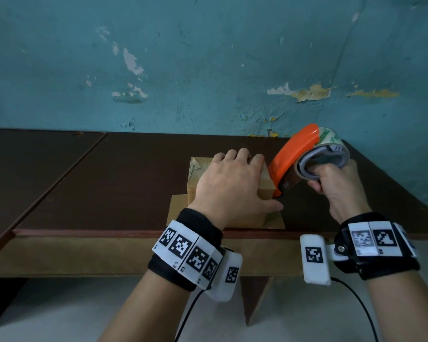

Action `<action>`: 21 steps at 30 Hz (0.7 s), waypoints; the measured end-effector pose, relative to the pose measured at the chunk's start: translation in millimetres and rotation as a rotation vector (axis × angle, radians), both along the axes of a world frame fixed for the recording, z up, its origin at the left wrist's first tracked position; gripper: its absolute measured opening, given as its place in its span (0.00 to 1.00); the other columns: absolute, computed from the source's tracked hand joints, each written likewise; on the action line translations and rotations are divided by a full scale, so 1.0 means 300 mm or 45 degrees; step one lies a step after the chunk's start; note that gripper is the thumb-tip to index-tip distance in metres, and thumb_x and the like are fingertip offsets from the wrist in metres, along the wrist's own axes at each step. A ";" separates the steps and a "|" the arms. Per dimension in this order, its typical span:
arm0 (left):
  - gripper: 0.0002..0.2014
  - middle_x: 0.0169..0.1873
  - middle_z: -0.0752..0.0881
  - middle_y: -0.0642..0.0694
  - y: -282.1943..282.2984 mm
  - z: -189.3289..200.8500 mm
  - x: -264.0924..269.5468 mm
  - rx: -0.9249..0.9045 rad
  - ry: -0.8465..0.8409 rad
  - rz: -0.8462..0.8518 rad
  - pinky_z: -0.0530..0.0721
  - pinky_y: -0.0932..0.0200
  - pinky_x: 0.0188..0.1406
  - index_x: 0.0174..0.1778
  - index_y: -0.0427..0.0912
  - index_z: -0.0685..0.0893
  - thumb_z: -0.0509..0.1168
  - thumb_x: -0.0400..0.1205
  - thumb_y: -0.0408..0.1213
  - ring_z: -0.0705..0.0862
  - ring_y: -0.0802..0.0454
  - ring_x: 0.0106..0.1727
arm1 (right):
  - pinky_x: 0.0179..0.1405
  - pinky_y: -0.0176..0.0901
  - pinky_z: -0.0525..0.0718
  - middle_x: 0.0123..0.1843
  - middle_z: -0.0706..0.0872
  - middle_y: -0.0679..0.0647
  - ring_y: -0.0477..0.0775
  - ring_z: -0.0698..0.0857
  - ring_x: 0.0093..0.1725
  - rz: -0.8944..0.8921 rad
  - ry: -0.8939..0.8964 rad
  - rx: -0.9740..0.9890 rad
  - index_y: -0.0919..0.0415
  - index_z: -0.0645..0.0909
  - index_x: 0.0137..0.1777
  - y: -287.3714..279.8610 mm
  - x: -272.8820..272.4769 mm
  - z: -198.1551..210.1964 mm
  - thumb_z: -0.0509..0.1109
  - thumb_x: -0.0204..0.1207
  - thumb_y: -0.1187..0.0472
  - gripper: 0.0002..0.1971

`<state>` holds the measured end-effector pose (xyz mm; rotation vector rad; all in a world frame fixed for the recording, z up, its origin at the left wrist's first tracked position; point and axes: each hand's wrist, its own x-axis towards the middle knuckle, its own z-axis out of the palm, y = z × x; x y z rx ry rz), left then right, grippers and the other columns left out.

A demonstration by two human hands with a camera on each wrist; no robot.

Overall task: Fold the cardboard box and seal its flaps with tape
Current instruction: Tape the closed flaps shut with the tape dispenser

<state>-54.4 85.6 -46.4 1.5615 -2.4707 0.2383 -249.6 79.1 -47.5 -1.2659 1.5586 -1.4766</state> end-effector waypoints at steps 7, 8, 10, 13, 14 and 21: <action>0.49 0.72 0.79 0.44 0.001 -0.003 -0.001 -0.015 0.010 0.007 0.72 0.41 0.77 0.83 0.50 0.69 0.62 0.73 0.79 0.78 0.41 0.74 | 0.30 0.41 0.78 0.35 0.86 0.56 0.48 0.82 0.31 -0.012 0.032 -0.025 0.57 0.84 0.40 0.005 0.009 0.019 0.67 0.75 0.74 0.12; 0.49 0.72 0.79 0.44 0.001 -0.003 -0.002 -0.017 0.010 0.007 0.72 0.41 0.77 0.83 0.50 0.69 0.62 0.73 0.79 0.78 0.41 0.74 | 0.33 0.42 0.80 0.37 0.88 0.55 0.49 0.84 0.34 -0.018 0.031 -0.027 0.56 0.84 0.41 0.006 0.012 0.021 0.67 0.75 0.74 0.12; 0.49 0.72 0.79 0.44 0.001 -0.004 -0.001 -0.017 0.009 0.009 0.72 0.41 0.77 0.83 0.50 0.69 0.62 0.73 0.79 0.78 0.41 0.74 | 0.35 0.39 0.84 0.39 0.90 0.51 0.46 0.87 0.38 -0.029 0.021 -0.028 0.52 0.84 0.42 0.009 0.015 0.023 0.68 0.76 0.73 0.13; 0.49 0.73 0.79 0.44 0.001 -0.004 -0.002 -0.016 0.005 0.013 0.72 0.41 0.78 0.83 0.50 0.69 0.62 0.73 0.79 0.78 0.41 0.74 | 0.25 0.30 0.82 0.39 0.90 0.51 0.38 0.88 0.33 -0.023 0.023 -0.020 0.52 0.84 0.43 0.010 0.013 0.021 0.69 0.76 0.72 0.12; 0.49 0.73 0.79 0.44 0.001 -0.003 -0.002 -0.015 0.003 0.014 0.72 0.41 0.78 0.84 0.49 0.69 0.62 0.73 0.79 0.78 0.41 0.74 | 0.23 0.28 0.79 0.37 0.89 0.51 0.36 0.86 0.28 -0.024 0.027 -0.015 0.53 0.84 0.42 0.009 0.010 0.018 0.69 0.76 0.72 0.12; 0.49 0.73 0.79 0.44 0.003 -0.001 -0.006 -0.010 0.004 0.015 0.71 0.41 0.78 0.84 0.49 0.69 0.62 0.74 0.78 0.77 0.41 0.75 | 0.15 0.26 0.72 0.16 0.80 0.41 0.35 0.77 0.15 -0.054 -0.039 0.078 0.59 0.81 0.41 0.006 -0.003 -0.008 0.65 0.77 0.73 0.09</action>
